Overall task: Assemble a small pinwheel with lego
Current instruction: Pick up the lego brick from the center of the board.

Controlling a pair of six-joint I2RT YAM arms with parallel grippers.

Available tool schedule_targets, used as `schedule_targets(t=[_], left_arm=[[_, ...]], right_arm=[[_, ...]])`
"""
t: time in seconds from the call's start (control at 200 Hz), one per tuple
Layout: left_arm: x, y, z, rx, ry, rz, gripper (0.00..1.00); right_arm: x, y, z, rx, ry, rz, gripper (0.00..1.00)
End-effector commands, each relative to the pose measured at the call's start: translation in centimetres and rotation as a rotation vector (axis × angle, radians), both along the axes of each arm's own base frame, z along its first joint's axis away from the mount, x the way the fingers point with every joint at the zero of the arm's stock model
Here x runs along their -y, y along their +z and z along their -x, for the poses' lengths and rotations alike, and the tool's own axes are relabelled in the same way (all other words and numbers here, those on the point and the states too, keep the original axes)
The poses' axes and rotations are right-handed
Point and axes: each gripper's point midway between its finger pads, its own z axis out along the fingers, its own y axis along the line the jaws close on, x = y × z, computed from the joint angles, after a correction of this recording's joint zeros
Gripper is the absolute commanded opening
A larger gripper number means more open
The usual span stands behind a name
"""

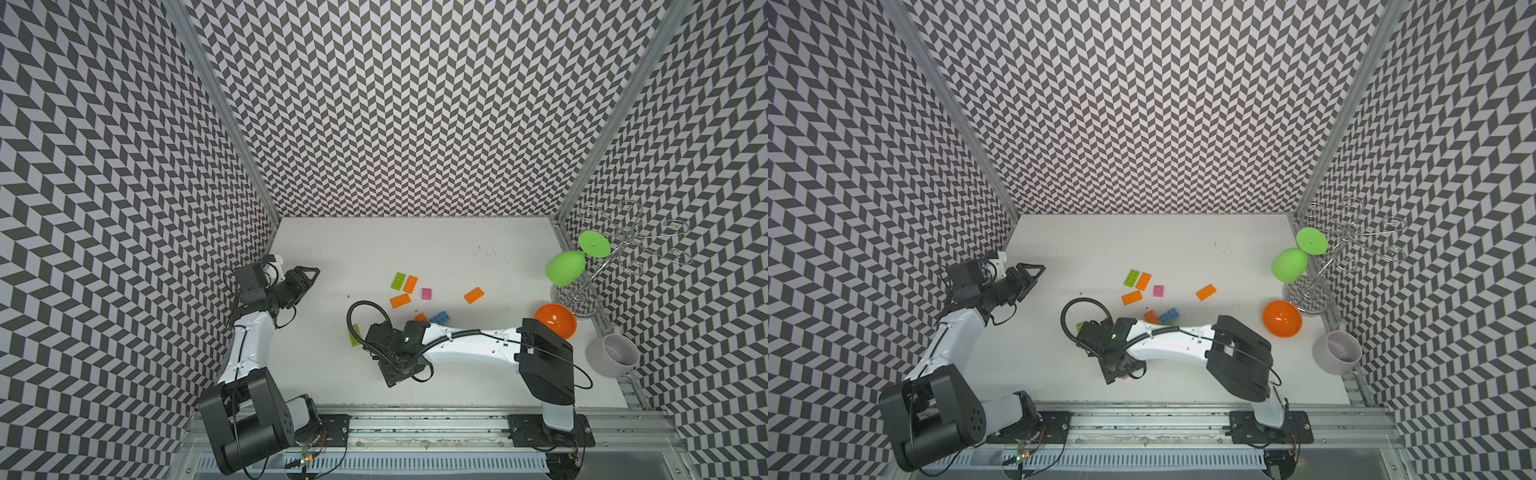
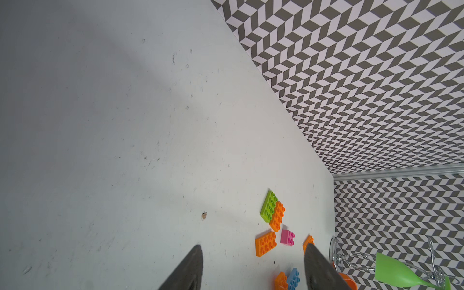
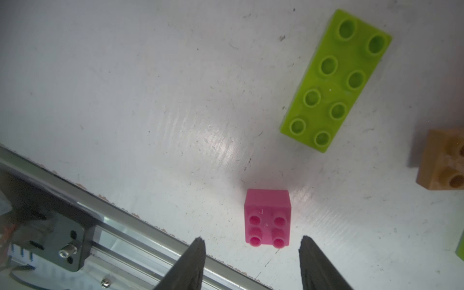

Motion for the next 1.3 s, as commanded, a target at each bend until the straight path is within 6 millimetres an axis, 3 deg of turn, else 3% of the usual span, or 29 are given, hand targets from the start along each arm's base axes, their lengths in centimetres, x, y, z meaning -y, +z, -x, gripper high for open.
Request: schedule_targets(t=[0.0,0.23,0.591,0.731,0.866,1.012,1.212,1.297], left_arm=[[0.0,0.5,0.3,0.019,-0.011,-0.010,0.64],[0.0,0.6,0.3,0.020,-0.011,-0.006,0.64],[-0.1,0.6,0.2,0.023,-0.014,-0.006,0.64],[0.0,0.6,0.3,0.024,-0.017,-0.005,0.64],[0.7,0.9,0.4,0.035,-0.032,-0.018,0.65],[4.9,1.0,0.8,0.051,-0.117,-0.093,0.65],[14.8,-0.2,3.9,0.124,-0.294,-0.144,0.70],[18.7,-1.5,6.0,0.132,-0.366,-0.172,0.72]], right_arm=[[0.1,-0.8,0.4,-0.014,-0.013,0.035,0.56],[0.6,-1.7,-0.2,0.010,-0.017,0.094,0.50],[0.3,-1.9,-0.2,0.002,-0.010,0.092,0.29],[0.0,-1.3,-0.3,0.009,-0.011,0.068,0.24],[-0.4,1.0,-1.0,0.035,-0.007,-0.004,0.23],[2.3,3.6,-3.8,0.061,-0.020,-0.071,0.23],[10.4,4.4,-9.4,0.122,-0.008,-0.010,0.22],[12.2,4.3,-10.9,0.118,0.002,-0.019,0.22]])
